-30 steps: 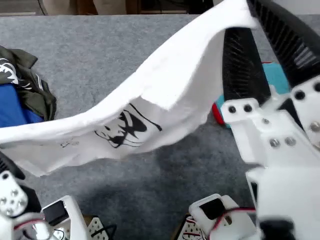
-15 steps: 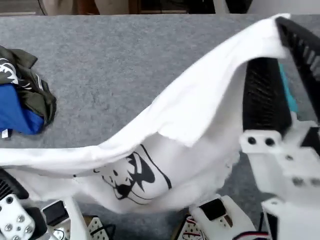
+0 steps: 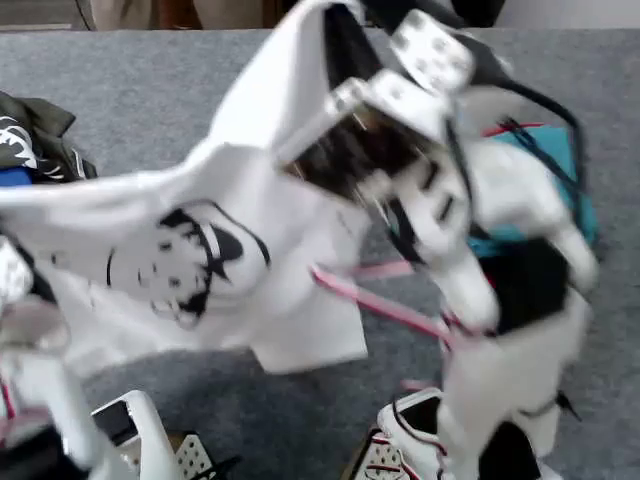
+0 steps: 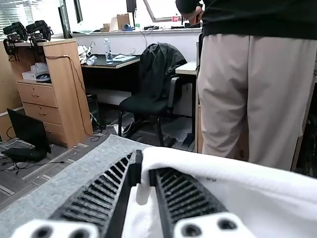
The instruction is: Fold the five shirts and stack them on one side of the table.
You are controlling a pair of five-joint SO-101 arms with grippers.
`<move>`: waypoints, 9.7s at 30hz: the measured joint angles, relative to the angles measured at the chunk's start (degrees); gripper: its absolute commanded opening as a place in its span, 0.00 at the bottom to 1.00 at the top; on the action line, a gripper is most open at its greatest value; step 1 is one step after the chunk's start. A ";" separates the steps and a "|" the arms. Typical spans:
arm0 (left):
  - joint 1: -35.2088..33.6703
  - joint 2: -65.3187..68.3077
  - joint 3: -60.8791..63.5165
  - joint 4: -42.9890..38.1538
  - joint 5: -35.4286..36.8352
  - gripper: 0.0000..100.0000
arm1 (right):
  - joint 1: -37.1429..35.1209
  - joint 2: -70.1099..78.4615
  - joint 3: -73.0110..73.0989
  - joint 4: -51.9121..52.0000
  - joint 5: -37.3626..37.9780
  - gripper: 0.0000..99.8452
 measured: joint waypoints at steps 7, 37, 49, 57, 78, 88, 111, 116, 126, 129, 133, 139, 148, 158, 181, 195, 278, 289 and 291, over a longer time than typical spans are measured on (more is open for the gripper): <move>2.37 3.16 23.21 -31.30 -0.26 0.02 | 0.00 14.33 8.44 -16.44 -1.32 0.00; 5.71 43.78 -9.14 -15.47 -3.34 0.02 | 6.77 38.77 -27.43 9.05 -21.10 0.00; 5.71 44.31 -15.91 2.29 -3.43 0.02 | 6.77 38.77 -31.30 18.99 -21.10 0.00; 4.92 34.73 -26.11 11.16 -3.43 0.02 | 6.86 34.55 -43.08 29.10 -21.10 0.00; 4.57 -4.22 -33.76 25.76 -3.43 0.02 | 6.86 6.86 -60.48 27.69 -14.95 0.00; 10.20 -4.66 -18.55 25.58 -3.43 0.02 | 4.57 7.65 -44.31 26.55 -13.19 0.00; 11.87 48.53 2.99 -37.71 -1.41 0.02 | 9.49 51.60 -21.63 -11.96 -13.19 0.00; 11.60 69.54 -17.85 -27.25 -0.88 0.02 | 9.49 61.01 -29.80 -12.04 -13.01 0.00; 11.60 79.30 -31.91 -9.14 -0.88 0.02 | 10.20 65.76 -46.42 6.86 -13.01 0.00; 11.60 78.24 -32.00 -2.37 -0.88 0.02 | 10.81 65.76 -52.04 17.23 -12.84 0.00; 11.69 72.79 -32.00 8.35 -0.88 0.02 | 11.34 65.76 -61.63 34.81 -8.53 0.00; 11.69 65.23 -25.23 13.63 -0.88 0.02 | 11.69 65.67 -69.10 51.69 -5.36 0.00; 16.70 51.69 -4.84 13.89 -5.27 0.02 | 11.96 60.57 -49.32 52.31 -10.02 0.00; 13.36 48.18 3.34 13.89 -5.63 0.02 | 11.78 38.86 -13.63 52.31 -10.02 0.00; 13.10 48.79 15.82 12.04 -8.53 0.02 | 13.63 -8.44 56.26 39.74 -2.64 0.00; 13.10 48.79 18.99 8.26 -8.53 0.02 | 13.63 -14.24 75.16 30.07 -2.46 0.00; 12.40 116.40 -61.27 40.35 9.14 0.02 | 14.68 41.14 15.56 14.15 -7.82 0.01; 7.38 133.98 -84.84 49.14 9.85 0.02 | 16.88 72.35 -15.82 24.97 -8.00 0.00; 7.38 135.82 -87.82 50.46 9.85 0.02 | 18.11 76.31 -21.98 27.34 -8.00 0.00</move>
